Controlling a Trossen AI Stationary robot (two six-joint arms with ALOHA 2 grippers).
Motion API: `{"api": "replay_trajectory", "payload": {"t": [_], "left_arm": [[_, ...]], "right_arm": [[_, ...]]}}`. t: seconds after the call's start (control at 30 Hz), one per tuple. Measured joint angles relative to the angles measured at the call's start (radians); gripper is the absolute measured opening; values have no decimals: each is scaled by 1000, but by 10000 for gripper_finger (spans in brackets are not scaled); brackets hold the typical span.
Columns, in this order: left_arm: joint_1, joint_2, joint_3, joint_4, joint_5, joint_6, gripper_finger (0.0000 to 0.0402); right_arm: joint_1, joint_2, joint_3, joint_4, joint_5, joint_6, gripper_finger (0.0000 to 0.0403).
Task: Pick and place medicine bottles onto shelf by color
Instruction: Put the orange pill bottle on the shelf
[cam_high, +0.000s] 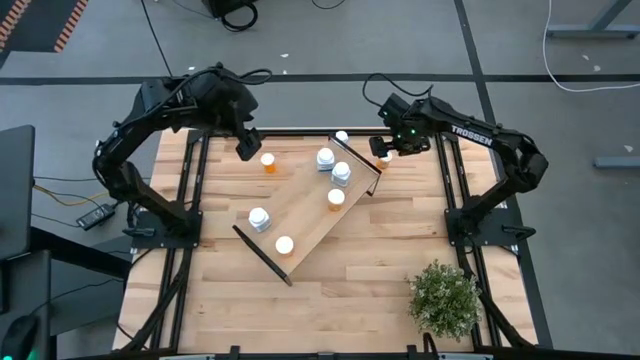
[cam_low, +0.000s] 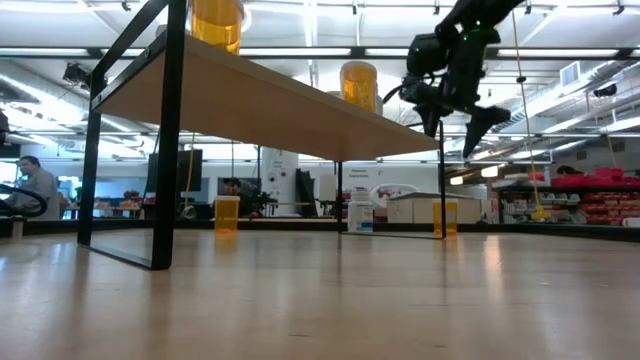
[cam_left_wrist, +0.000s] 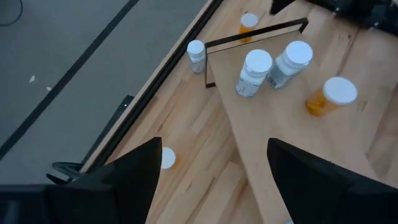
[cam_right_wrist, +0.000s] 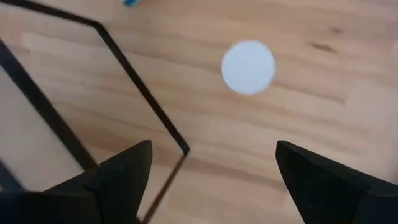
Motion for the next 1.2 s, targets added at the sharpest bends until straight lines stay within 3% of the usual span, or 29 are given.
{"api": "replay_trajectory", "payload": {"t": [0.53,1.2], "left_arm": [[-43,0,0,-11,-3,-85,295],[-69,3,0,-13,-17,-172,295]], "right_arm": [[-54,203,-20,79,42,-104,348],[-114,236,-19,144,97,-131,348]]}}
